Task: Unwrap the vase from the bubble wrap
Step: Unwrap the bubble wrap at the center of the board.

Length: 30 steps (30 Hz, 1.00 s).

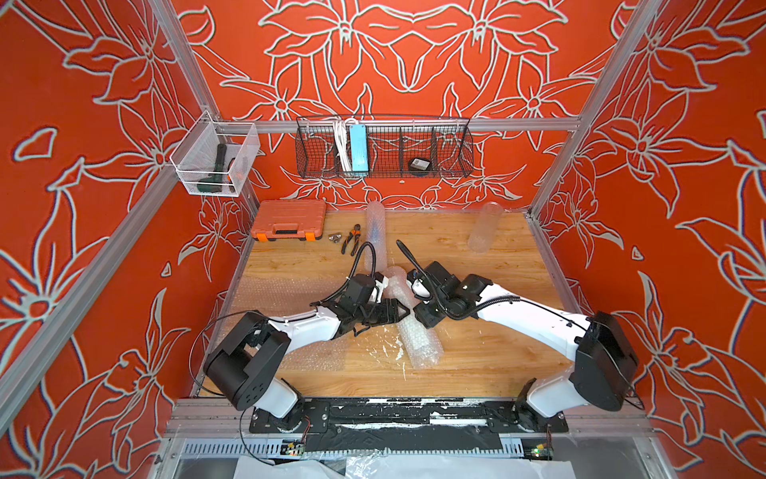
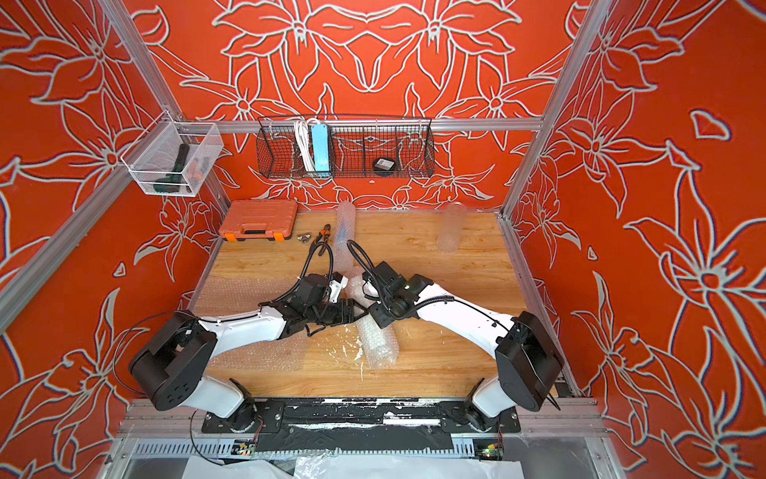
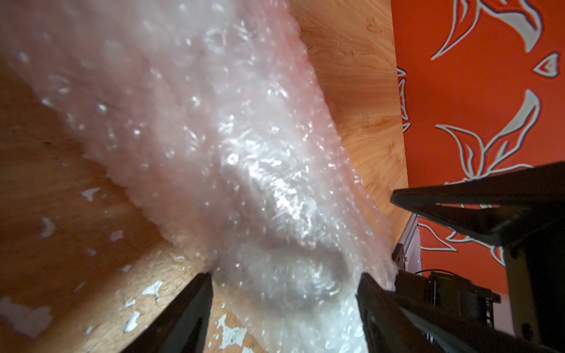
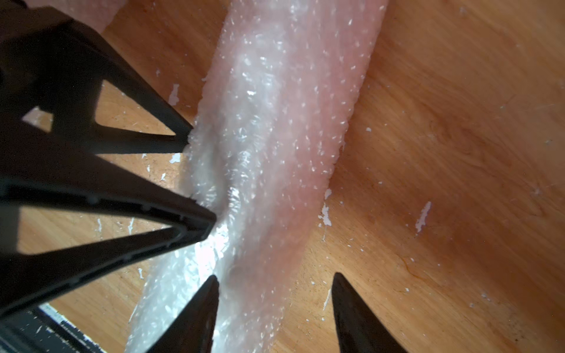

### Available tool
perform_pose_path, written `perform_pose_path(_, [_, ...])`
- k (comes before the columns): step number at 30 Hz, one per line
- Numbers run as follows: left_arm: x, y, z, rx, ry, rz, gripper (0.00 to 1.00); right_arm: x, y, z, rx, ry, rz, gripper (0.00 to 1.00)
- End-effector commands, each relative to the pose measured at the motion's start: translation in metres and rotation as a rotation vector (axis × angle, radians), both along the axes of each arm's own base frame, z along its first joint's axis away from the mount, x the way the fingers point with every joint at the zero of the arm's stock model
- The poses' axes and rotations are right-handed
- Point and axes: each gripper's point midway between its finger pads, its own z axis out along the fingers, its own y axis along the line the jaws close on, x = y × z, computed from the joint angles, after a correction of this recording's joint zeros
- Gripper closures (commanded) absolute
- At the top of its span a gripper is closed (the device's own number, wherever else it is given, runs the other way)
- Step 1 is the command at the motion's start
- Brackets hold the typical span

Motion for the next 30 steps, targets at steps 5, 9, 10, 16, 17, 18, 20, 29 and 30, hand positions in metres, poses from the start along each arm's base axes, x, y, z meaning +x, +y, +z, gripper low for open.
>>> perform_pose_path(5, [0.002, -0.004, 0.001, -0.010, 0.009, -0.012, 0.28, 0.010, -0.009, 0.006, -0.076, -0.057, -0.042, 0.43])
perform_pose_path(9, [0.003, -0.005, 0.001, -0.014, 0.014, -0.016, 0.28, 0.006, -0.004, 0.006, -0.054, -0.040, -0.024, 0.44])
perform_pose_path(10, [0.003, -0.006, 0.000, -0.015, 0.015, -0.018, 0.28, 0.005, -0.002, 0.006, -0.047, -0.039, -0.021, 0.45])
perform_pose_path(16, [0.001, -0.015, 0.008, -0.058, 0.010, -0.061, 0.28, 0.008, -0.010, -0.002, -0.098, -0.042, -0.053, 0.46])
perform_pose_path(17, [0.000, -0.015, 0.009, -0.061, 0.011, -0.065, 0.28, 0.009, -0.012, -0.003, -0.110, -0.043, -0.059, 0.47])
perform_pose_path(18, [0.001, -0.016, 0.008, -0.058, 0.012, -0.065, 0.29, 0.010, -0.014, -0.004, -0.124, -0.043, -0.066, 0.48])
perform_pose_path(20, [0.002, -0.015, 0.006, -0.048, 0.013, -0.058, 0.29, 0.010, -0.017, -0.006, -0.143, -0.044, -0.075, 0.49])
perform_pose_path(29, [0.004, -0.010, -0.013, -0.006, 0.055, -0.022, 0.31, 0.012, -0.022, -0.008, -0.178, -0.050, -0.092, 0.64])
perform_pose_path(30, [0.004, -0.009, -0.015, 0.000, 0.057, -0.018, 0.31, 0.012, -0.024, -0.007, -0.184, -0.054, -0.096, 0.64])
